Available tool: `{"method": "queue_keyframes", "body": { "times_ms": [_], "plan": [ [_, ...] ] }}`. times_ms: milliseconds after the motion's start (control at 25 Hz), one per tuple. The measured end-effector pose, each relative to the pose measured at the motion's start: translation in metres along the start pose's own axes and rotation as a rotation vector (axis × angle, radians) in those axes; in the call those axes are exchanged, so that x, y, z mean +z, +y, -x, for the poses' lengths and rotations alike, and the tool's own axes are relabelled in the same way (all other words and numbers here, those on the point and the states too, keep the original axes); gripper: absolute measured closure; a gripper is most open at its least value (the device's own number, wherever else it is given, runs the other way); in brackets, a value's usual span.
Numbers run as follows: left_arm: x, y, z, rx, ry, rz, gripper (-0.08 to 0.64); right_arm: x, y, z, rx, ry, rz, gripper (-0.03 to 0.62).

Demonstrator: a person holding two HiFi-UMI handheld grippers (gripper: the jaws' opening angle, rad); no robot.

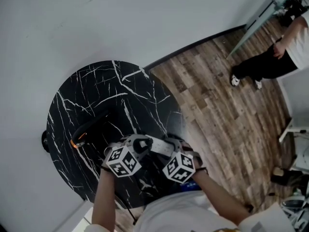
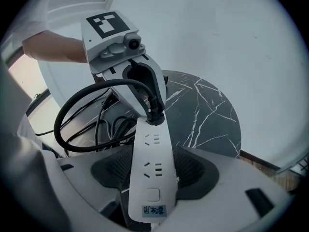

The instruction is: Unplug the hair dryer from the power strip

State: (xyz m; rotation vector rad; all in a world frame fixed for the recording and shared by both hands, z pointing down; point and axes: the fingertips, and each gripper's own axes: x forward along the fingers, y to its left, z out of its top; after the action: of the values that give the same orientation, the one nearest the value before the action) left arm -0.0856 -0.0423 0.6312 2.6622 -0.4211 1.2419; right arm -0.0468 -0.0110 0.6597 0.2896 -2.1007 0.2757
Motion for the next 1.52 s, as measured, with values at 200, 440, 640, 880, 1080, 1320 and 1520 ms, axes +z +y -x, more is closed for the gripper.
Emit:
{"method": "queue_keyframes", "body": {
  "times_ms": [200, 440, 640, 880, 1080, 1320, 1520],
  "plan": [
    [0.001, 0.0, -0.001, -0.036, 0.015, -0.035, 0.456, -0.002, 0.0, -0.004, 0.013, 0.048, 0.043, 0.339],
    [0.001, 0.002, -0.003, -0.061, 0.071, -0.096, 0.488, -0.005, -0.001, -0.009, 0.02, 0.095, 0.03, 0.339],
    [0.001, 0.001, -0.004, -0.034, 0.079, -0.202, 0.492, -0.005, -0.002, -0.011, 0.036, 0.105, 0.019, 0.328],
    [0.002, 0.0, -0.005, -0.051, 0.09, -0.249, 0.494, -0.005, -0.002, -0.01, 0.051, 0.104, 0.023, 0.328],
    [-0.001, 0.0, -0.007, -0.172, 0.164, -0.201, 0.494, -0.006, -0.002, -0.012, 0.055, 0.106, 0.024, 0.328],
    [0.0, 0.0, -0.007, -0.1, 0.161, -0.236, 0.502, -0.005, -0.001, -0.014, 0.084, 0.105, 0.003, 0.327],
    [-0.001, 0.001, -0.008, -0.098, 0.186, -0.227, 0.502, 0.0, -0.003, -0.014, 0.088, 0.096, 0.005, 0.327]
  ]
}}
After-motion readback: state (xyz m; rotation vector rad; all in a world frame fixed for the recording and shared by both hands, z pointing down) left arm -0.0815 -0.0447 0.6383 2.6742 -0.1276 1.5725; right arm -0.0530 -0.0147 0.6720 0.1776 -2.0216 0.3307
